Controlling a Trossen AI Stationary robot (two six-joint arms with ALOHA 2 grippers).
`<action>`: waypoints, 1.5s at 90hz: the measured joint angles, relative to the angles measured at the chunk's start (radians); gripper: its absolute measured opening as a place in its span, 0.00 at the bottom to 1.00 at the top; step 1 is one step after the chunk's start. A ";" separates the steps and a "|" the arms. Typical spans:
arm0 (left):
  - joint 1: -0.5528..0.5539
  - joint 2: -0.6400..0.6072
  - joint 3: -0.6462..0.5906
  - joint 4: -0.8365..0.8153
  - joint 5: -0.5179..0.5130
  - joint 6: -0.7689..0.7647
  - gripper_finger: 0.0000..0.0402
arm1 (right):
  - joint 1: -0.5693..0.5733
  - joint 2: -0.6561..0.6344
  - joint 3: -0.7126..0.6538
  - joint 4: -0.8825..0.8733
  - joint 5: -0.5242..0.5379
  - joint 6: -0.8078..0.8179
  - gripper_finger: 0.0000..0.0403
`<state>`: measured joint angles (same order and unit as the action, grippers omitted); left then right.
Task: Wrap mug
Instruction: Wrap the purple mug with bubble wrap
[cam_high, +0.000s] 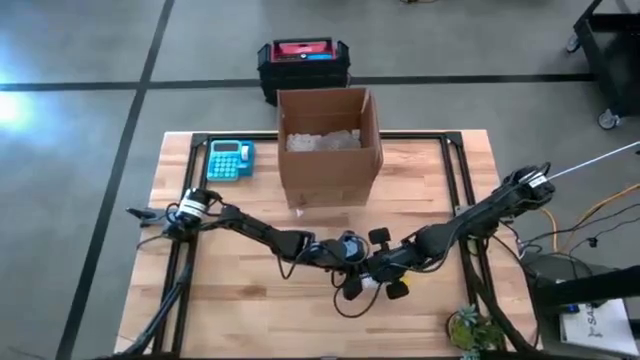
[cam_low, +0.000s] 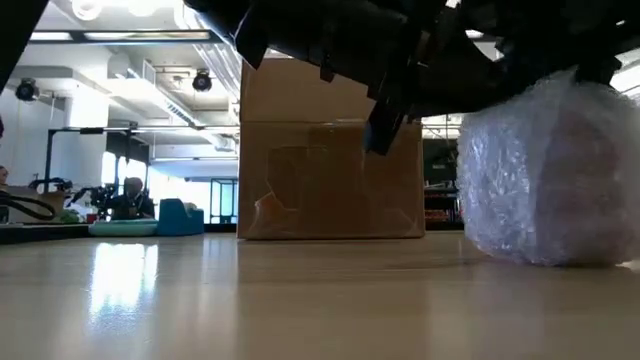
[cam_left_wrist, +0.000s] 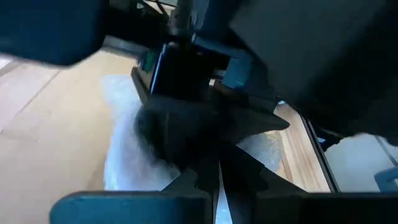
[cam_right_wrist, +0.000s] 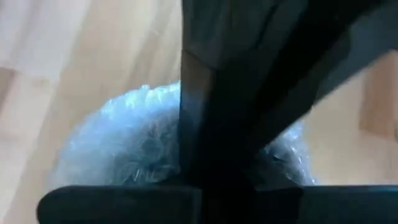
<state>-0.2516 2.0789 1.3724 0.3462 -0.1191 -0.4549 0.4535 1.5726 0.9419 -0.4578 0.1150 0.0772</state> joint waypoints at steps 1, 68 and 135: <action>0.000 0.000 0.000 0.000 0.001 0.000 0.01 | 0.000 0.000 0.002 -0.004 0.000 -0.003 0.03; 0.003 0.000 0.000 -0.006 -0.013 0.003 0.01 | 0.005 -0.039 0.110 -0.163 -0.070 0.028 0.03; 0.004 0.000 0.000 -0.006 -0.015 0.002 0.01 | -0.002 -0.065 0.096 -0.215 -0.006 0.032 0.03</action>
<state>-0.2474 2.0789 1.3720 0.3403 -0.1341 -0.4534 0.4511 1.5072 1.0377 -0.6732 0.1087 0.1093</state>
